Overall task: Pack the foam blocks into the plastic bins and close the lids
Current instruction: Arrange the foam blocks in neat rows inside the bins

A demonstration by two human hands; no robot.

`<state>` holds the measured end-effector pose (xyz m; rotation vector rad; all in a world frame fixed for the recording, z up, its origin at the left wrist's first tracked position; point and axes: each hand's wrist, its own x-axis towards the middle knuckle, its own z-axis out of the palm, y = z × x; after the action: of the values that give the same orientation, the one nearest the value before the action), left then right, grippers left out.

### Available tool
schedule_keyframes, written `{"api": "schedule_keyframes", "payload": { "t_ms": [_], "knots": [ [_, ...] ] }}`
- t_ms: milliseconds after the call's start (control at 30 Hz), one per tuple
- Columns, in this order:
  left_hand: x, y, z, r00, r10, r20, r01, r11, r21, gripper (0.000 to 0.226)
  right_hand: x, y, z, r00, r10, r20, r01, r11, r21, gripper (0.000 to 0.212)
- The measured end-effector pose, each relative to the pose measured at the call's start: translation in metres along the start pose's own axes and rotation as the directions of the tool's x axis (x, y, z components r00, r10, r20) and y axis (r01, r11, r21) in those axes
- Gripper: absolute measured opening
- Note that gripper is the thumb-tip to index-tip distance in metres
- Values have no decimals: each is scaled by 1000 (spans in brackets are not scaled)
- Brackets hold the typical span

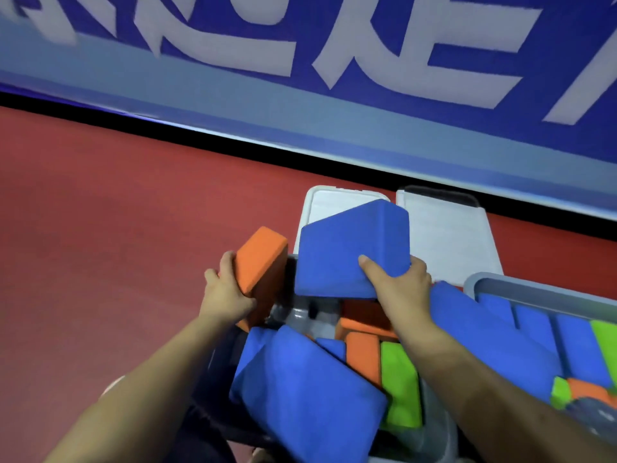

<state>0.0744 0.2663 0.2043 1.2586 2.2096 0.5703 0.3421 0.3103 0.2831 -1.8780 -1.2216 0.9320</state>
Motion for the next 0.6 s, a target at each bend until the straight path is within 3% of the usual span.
{"api": "schedule_keyframes", "payload": {
  "t_ms": [100,200,467,600],
  "knots": [
    [-1,3,-1,998,39,47,-46,986,162,107,-11,9,3,993,-4,121,5,1000,-8,100],
    [3,1,-6,999,-11,51,-2,968,250,105,-19,14,10,981,-26,193,46,994,-100,95],
    [6,-10,6,998,-60,13,56,976,209,111,-39,27,42,954,-116,277,203,929,-309,95],
    [10,-11,7,997,-69,36,58,969,239,114,-31,30,50,962,-37,272,131,933,-336,101]
  ]
}}
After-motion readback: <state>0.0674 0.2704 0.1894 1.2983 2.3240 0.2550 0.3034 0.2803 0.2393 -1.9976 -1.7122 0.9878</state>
